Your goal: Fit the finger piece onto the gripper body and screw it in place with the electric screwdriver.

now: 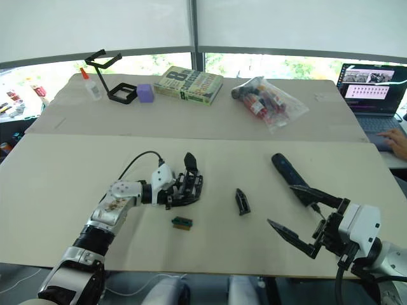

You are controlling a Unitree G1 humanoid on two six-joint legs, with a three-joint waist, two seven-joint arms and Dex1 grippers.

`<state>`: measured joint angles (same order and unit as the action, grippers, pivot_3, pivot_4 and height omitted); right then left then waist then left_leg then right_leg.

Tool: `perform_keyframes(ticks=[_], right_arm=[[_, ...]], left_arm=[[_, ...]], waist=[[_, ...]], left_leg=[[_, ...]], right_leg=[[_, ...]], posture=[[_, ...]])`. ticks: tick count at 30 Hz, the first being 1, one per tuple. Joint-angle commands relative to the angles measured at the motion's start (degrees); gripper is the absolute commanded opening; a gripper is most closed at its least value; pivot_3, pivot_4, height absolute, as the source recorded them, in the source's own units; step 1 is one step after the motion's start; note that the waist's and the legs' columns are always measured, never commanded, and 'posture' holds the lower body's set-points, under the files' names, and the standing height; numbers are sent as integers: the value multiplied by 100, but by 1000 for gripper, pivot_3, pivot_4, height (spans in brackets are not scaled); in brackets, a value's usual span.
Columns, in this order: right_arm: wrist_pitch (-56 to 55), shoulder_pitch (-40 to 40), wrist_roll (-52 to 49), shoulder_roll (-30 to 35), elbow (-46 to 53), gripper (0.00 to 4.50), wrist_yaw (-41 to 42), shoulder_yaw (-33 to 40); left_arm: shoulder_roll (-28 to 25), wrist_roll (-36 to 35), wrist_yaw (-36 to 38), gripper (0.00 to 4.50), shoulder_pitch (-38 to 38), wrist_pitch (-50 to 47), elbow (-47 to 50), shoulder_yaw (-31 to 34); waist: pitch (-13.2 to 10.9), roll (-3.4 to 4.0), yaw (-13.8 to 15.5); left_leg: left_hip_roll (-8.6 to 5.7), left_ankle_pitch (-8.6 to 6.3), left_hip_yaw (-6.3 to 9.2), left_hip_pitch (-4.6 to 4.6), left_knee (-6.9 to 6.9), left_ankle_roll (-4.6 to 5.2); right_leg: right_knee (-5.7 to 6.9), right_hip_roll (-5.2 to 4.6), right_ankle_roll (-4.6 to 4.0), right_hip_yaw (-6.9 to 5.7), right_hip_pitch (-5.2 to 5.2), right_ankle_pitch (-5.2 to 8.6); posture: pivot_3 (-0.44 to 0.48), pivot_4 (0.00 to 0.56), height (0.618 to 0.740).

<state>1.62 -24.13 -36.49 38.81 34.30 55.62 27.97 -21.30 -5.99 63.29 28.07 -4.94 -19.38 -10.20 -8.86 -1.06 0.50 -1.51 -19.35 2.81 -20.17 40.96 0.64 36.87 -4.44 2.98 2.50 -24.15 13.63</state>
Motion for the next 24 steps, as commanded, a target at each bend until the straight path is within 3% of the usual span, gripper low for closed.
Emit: perform_keyframes(ticks=[1,5,6,10,13,15,17,19,24], right_arm=[[807,-97,-662,216,582,4500,-428,96],[1579,-94,-1129,629,1031,4500,-645,-5],[1758,-47,-1160,715,1103,4500,-780,-23],[3155,338,-1413,1397,1250,4500,-1755,-216],[4633,1164,-2234,2097,1168,4500,-2753,-709],[5759,2017,-2649,2305,894,4500,-3692,-1254],[6395,2748,-3050,2199,648,4500,-4240,-1706],[6791,3493,-3091,1724,400,4500,-4709,-2233],[7575,4428,-2593,668,-175,4500,-5726,-2991]], left_arm=[[-106,-72,-84,2355,30,-12,-11,99],[-223,-161,-54,4271,-39,4,-6,167],[-269,-217,0,4448,-81,-41,45,172],[-538,-483,105,4448,-412,-98,409,397],[-1083,-821,357,4448,-927,-153,839,806],[-1470,-1251,908,4448,-1384,199,1177,1156],[-1766,-1876,1513,4448,-1793,174,1596,1477],[-1999,-2235,1608,4448,-2129,-12,1860,1852],[-2393,-2763,1566,4448,-2668,-510,2842,2228]], waist=[[0,0,-3],[1,2,-27],[2,3,-34],[2,3,-58],[2,2,-160],[1,1,-221],[0,0,-182],[-2,-2,-122],[-3,-3,-17]], left_leg=[[3,0,0,1,0,0],[10,0,1,2,0,0],[10,0,1,3,0,0],[12,0,1,4,0,0],[19,0,-1,3,-4,-1],[33,1,-2,5,-10,-3],[37,2,3,1,-16,-5],[37,1,3,-5,-17,-5],[33,-2,10,-13,-16,-1]], right_leg=[[1,0,0,0,0,0],[2,2,-1,1,2,0],[3,1,-1,2,2,0],[2,-2,0,3,3,0],[2,-2,-1,7,-3,0],[3,3,-10,6,-10,1],[-1,0,-17,0,-14,1],[-11,-4,-18,-6,-17,1],[-21,-8,-16,-16,-17,1]], posture=[[0,150,740],[0,150,740],[0,150,740],[0,150,740],[0,150,740],[0,150,740],[0,150,740],[0,150,740],[0,150,740]])
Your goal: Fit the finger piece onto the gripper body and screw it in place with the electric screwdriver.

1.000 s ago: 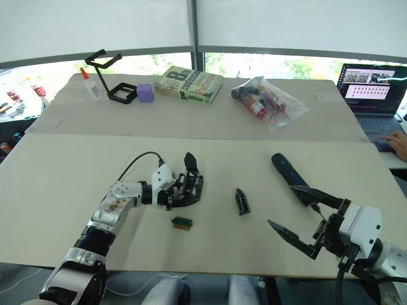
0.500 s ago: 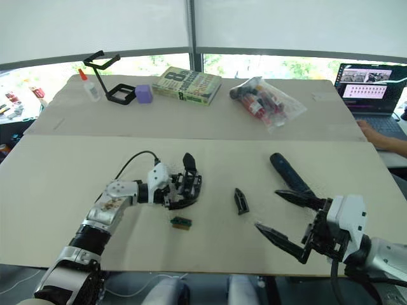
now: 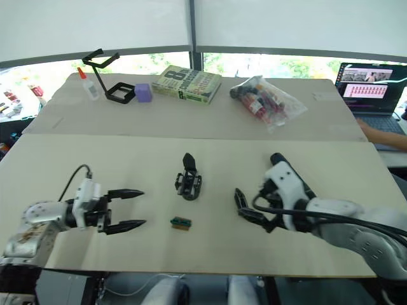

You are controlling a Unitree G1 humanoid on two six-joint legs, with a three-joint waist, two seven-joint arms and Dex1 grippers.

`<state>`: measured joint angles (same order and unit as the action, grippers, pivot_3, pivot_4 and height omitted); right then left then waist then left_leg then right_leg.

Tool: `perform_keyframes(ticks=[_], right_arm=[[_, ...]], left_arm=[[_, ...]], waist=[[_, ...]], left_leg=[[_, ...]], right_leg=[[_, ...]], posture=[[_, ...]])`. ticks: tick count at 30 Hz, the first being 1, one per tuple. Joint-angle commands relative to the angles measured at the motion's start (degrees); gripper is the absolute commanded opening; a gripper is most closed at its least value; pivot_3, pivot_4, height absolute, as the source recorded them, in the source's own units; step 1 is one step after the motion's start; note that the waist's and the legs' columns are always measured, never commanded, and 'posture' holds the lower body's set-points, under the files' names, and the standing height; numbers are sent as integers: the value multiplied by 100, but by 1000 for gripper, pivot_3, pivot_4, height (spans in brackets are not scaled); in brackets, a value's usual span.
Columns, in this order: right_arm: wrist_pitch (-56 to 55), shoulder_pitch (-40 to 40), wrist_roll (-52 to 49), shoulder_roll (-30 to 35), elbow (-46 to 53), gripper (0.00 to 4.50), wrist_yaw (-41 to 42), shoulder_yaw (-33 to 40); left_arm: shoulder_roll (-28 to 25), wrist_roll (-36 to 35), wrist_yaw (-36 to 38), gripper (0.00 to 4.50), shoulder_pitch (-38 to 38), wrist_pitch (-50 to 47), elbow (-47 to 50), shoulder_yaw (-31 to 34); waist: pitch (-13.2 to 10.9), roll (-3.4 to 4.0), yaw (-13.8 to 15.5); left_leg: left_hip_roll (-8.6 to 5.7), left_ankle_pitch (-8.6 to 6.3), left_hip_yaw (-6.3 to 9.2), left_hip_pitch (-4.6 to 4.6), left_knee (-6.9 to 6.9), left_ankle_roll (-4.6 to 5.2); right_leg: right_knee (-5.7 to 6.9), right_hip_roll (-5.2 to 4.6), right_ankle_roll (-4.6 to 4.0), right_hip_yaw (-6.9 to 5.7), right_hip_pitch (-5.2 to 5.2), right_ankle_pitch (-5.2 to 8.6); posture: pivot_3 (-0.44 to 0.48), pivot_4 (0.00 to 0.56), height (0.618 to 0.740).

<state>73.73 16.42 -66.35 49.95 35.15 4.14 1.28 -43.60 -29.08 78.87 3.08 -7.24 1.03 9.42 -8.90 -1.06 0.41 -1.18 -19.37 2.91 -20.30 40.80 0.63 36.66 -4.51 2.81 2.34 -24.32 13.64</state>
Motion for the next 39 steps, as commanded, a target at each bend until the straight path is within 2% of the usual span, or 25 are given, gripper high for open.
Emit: perform_keyframes(ticks=[1,5,8,11,18,19,22,23,25,28,33,35,39], right_arm=[[537,512,602,-541,-335,4500,-696,-497],[1015,701,1126,-1038,-540,4500,-1076,-565],[1255,713,1431,-1143,-555,4500,-1051,-648],[1554,603,1542,-1175,-440,3704,-907,-657],[1877,266,1611,-1336,-31,1265,-710,-430],[1853,271,1726,-1534,17,1124,-784,-232],[1573,326,1882,-1601,289,1126,-608,40],[1110,336,2025,-1489,503,1126,-468,79],[-497,270,2911,-1048,974,1126,-124,-76],[-2376,240,4167,-470,1408,1126,294,-422],[-3909,505,5481,-711,1213,1126,271,-923],[-4284,618,5917,-792,1103,1126,360,-1194],[-4708,614,6436,-885,936,1126,663,-1459]], left_arm=[[-209,-554,-58,4448,-241,-406,1038,316],[-242,-750,-334,4448,-361,-666,1590,432],[-231,-823,-457,4448,-404,-725,1835,474],[-256,-894,-529,4500,-371,-799,1962,496],[-275,-1203,-814,4500,66,-1164,1977,507],[-267,-1324,-911,4500,158,-1339,2014,498],[-196,-1708,-1335,4500,451,-1864,2175,448],[-120,-2171,-1807,4500,689,-2373,2220,452],[107,-2853,-2692,4500,1204,-3115,2270,395],[897,-3349,-4249,4500,2096,-3674,2153,218],[2125,-3965,-5905,4500,2910,-4022,1908,74],[2505,-3928,-6128,4500,3122,-3993,1793,-43],[2928,-3806,-6250,4500,3324,-3850,1646,-129]], waist=[[1,-2,-9],[1,2,-8],[1,2,-40],[1,2,-38],[3,-1,-34],[5,-4,-40],[5,-4,-75],[4,-4,-90],[-4,5,-85],[-5,6,-85],[2,-9,-188],[2,-9,-186],[2,-9,-144]], left_leg=[[0,0,-1,0,0,0],[-10,0,-2,-10,-3,-1],[-10,0,-4,-7,-5,-1],[-10,-1,-3,5,-5,1],[-10,-2,0,6,-5,3],[-11,-2,0,6,-5,3],[-11,-2,0,7,-4,3],[-13,-2,-1,6,-4,3],[-14,-1,1,3,-2,3],[-29,0,3,1,4,1],[-34,24,3,5,-2,-45],[-37,27,2,4,3,-49],[-49,30,4,7,-1,-54]], right_leg=[[0,1,0,2,-1,0],[4,-6,1,1,-16,-1],[1,-3,1,2,-14,-1],[1,1,1,0,0,0],[1,6,1,-5,2,0],[0,6,1,-5,3,0],[2,8,1,-3,2,0],[4,7,2,-1,0,0],[6,6,3,-3,-3,0],[9,-2,16,-2,-3,7],[15,4,15,16,-4,6],[14,-2,15,21,-10,6],[15,2,15,21,-10,6]], posture=[[0,150,740],[0,150,740],[0,150,740],[0,150,740],[0,150,740],[0,150,740],[0,150,740],[0,150,740],[0,150,740],[0,150,740],[0,150,740],[0,150,740],[0,150,740]])
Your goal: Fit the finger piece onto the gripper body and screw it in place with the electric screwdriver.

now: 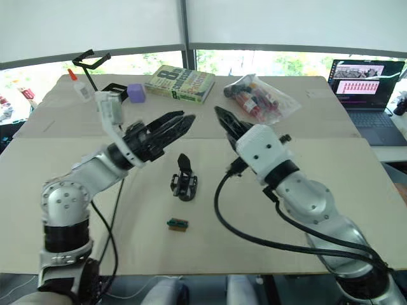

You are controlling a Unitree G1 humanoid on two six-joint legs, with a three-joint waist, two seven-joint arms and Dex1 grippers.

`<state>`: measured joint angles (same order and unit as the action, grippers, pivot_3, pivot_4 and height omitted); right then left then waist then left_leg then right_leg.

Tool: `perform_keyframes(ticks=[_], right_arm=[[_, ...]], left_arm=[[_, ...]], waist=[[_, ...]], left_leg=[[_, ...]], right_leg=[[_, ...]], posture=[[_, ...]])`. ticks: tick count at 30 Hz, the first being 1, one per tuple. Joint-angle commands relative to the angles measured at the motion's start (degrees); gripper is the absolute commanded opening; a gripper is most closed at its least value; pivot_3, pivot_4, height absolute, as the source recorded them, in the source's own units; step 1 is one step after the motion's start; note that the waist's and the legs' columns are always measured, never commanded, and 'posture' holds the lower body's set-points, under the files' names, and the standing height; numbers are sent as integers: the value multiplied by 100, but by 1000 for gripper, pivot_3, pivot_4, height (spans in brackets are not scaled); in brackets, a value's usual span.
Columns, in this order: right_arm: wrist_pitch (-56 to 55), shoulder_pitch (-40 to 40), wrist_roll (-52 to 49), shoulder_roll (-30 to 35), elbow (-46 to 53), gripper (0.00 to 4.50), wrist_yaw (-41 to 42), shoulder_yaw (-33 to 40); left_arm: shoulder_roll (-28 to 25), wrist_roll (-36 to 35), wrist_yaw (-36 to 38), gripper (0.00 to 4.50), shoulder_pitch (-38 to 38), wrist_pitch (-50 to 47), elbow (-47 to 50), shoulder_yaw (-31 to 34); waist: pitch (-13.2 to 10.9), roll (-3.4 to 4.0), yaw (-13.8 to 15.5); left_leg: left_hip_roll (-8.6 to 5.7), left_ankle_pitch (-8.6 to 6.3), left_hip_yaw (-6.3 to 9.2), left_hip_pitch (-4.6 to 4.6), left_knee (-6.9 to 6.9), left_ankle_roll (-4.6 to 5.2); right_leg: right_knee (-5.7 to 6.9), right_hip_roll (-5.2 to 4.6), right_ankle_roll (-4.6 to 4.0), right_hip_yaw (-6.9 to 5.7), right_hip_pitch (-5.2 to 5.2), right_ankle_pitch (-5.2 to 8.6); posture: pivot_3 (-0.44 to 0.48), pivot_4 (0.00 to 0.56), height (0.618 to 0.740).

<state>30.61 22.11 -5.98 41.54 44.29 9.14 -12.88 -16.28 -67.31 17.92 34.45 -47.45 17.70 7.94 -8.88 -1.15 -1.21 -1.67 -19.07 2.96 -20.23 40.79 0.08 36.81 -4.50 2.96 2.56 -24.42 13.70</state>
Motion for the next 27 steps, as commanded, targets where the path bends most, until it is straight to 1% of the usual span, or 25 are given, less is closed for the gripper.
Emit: perform_keyframes(ticks=[1,3,6,8,11,16,18,19,20,21,22,24,25,27], right_arm=[[-464,20,487,-82,5,1126,215,-50],[-524,-10,614,-186,-34,1126,308,-39],[-649,-36,807,-288,-53,1126,486,-33],[-643,-70,873,-372,-38,1126,571,1],[-645,-77,965,-489,-18,1126,674,46],[-702,-50,1078,-612,-40,1126,894,79],[-683,-59,1100,-633,-29,1126,995,107],[-667,-66,1109,-645,-23,1126,1046,123],[-634,-94,988,-613,1,1126,1209,165],[-555,-146,791,-620,39,1626,1354,266],[-524,-182,682,-602,73,2222,1474,357],[-502,-211,440,-418,97,2809,1823,675],[-502,-215,352,-331,93,3220,1974,798],[249,-196,-801,20,127,3905,2788,1392]], left_arm=[[291,48,-183,4500,220,192,-45,-20],[387,86,-191,4500,248,178,-66,-79],[715,119,-320,4500,237,343,-70,-96],[801,180,-318,4500,236,362,-84,-120],[878,188,-260,3651,255,341,-133,-170],[1014,83,-295,1327,319,275,-244,-184],[1092,102,-332,198,328,331,-239,-164],[1123,120,-352,0,328,363,-238,-149],[1157,148,-338,0,334,437,-261,-109],[1181,215,-276,0,347,546,-264,-80],[1193,260,-222,0,360,617,-256,-61],[1147,230,-78,0,409,641,-239,-27],[1117,216,-21,0,427,635,-244,-16],[778,178,356,0,588,488,-478,82]], waist=[[0,0,27],[0,0,37],[-1,-1,43],[0,-1,45],[0,-1,38],[-1,-1,43],[-1,-1,43],[-1,-1,44],[-1,-1,44],[-1,-1,45],[-1,-1,44],[-1,-1,46],[-1,-2,46],[-2,-3,46]], left_leg=[[-1,0,0,-2,0,0],[-5,0,0,-3,0,0],[-7,0,0,-3,1,0],[-7,0,0,-3,2,0],[-6,0,0,-2,1,0],[-7,0,1,-2,1,0],[-8,0,1,-3,1,0],[-8,0,1,-3,1,0],[-8,0,1,-3,1,0],[-8,0,2,-3,1,0],[-9,0,2,-3,1,0],[-8,0,2,-3,1,0],[-8,0,2,-3,1,0],[-9,-1,1,-3,2,3]], right_leg=[[-3,0,0,-1,-1,0],[-4,-3,0,0,-1,0],[-5,-6,0,0,-1,0],[-6,-6,0,0,0,0],[-6,-4,0,0,0,0],[-6,-5,0,0,0,0],[-6,-5,0,0,0,0],[-6,-5,0,0,0,0],[-7,-6,0,0,0,0],[-7,-6,0,0,0,0],[-7,-6,0,0,0,0],[-8,-6,0,-1,1,0],[-8,-5,0,-1,2,0],[-9,-5,0,-1,3,0]], posture=[[0,150,740],[0,150,740],[0,150,740],[0,150,740],[0,150,740],[0,150,740],[0,150,740],[0,150,740],[0,150,740],[0,150,740],[0,150,740],[0,150,740],[0,150,740],[0,150,740]])
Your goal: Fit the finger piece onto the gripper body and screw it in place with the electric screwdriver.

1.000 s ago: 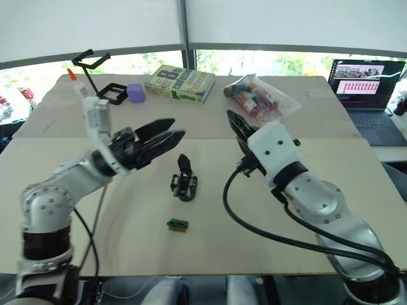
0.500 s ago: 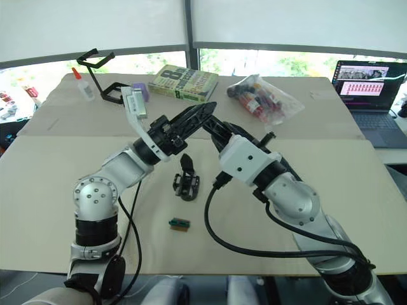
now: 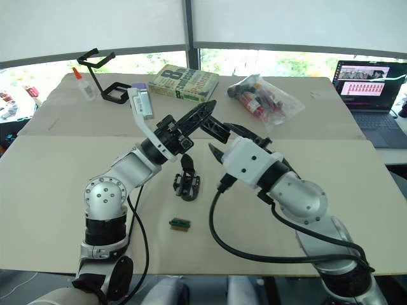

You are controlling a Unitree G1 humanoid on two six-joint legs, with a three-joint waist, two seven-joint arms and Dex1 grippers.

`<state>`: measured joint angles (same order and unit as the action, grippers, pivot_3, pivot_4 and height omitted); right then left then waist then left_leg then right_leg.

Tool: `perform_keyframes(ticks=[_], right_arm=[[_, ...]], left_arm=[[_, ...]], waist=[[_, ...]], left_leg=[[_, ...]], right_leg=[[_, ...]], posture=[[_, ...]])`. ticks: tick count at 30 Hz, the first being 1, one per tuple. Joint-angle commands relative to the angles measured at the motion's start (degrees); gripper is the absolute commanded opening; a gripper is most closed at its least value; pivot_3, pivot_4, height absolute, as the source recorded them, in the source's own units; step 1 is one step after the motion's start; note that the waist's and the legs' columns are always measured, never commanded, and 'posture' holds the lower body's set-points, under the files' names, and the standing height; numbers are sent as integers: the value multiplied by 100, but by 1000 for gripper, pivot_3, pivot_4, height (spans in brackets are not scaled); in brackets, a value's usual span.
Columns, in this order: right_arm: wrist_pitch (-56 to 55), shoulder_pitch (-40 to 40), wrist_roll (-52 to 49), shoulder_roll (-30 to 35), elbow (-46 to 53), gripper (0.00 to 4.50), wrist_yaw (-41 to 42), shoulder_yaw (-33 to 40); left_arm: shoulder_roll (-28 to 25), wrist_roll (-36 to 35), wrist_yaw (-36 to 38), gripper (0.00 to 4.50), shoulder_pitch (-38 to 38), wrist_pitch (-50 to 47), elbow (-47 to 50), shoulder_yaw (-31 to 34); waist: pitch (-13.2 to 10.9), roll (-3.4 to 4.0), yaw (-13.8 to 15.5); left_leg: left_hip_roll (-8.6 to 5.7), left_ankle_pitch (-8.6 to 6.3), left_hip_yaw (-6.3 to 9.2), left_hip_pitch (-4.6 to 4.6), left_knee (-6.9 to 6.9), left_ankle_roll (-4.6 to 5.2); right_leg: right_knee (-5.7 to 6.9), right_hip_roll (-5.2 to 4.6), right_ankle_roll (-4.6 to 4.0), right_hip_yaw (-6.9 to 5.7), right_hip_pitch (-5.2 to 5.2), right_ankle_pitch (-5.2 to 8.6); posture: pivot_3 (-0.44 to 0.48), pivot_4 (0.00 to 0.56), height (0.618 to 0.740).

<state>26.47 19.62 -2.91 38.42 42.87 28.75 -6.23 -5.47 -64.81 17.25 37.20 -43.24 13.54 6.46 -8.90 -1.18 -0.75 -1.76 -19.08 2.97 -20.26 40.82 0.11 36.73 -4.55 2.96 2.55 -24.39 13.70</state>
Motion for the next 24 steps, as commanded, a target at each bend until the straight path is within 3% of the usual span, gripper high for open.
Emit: perform_keyframes(ticks=[1,2,6,10,14,17,24], right_arm=[[1005,75,-1559,460,279,4254,1094,935],[1351,162,-2085,691,212,4479,1436,1231],[2898,966,-3722,1275,-397,4479,1943,1834],[4887,2159,-5278,1368,-1105,4479,1991,1518],[6195,2913,-5897,511,-1548,4479,1254,1344],[6582,3188,-6316,-138,-1864,4479,668,1453],[6603,3325,-7294,-179,-2174,4479,-237,1319]], left_arm=[[-442,-82,573,0,377,14,-167,258],[-700,-171,855,0,500,-187,-376,288],[-1759,-343,2081,0,998,-1269,-1115,50],[-2578,-153,3583,0,1508,-2159,-1483,-668],[-2580,109,4114,0,1762,-2290,-1541,-1016],[-2531,309,4262,0,1808,-2333,-1515,-1160],[-2561,796,4558,0,1671,-2156,-1304,-1353]], waist=[[-1,0,-1],[-1,0,-5],[-6,7,-42],[-12,12,-55],[-12,11,-38],[-12,11,-24],[-12,11,-35]], left_leg=[[0,-1,0,2,-2,3],[2,-9,1,3,-1,17],[4,-24,0,7,-2,45],[3,-25,7,8,-5,48],[2,-20,12,-1,-10,38],[1,-3,13,-17,-6,9],[-35,15,15,-91,4,5]], right_leg=[[-4,1,0,-1,4,0],[-3,3,0,-1,5,0],[0,7,-1,-2,4,0],[0,9,-1,-13,4,1],[-1,3,-1,-15,-2,1],[4,-8,-1,-13,-20,0],[44,-55,5,-27,-107,-3]], posture=[[0,150,740],[0,150,740],[0,150,740],[0,150,740],[0,150,740],[0,150,740],[0,150,740]])
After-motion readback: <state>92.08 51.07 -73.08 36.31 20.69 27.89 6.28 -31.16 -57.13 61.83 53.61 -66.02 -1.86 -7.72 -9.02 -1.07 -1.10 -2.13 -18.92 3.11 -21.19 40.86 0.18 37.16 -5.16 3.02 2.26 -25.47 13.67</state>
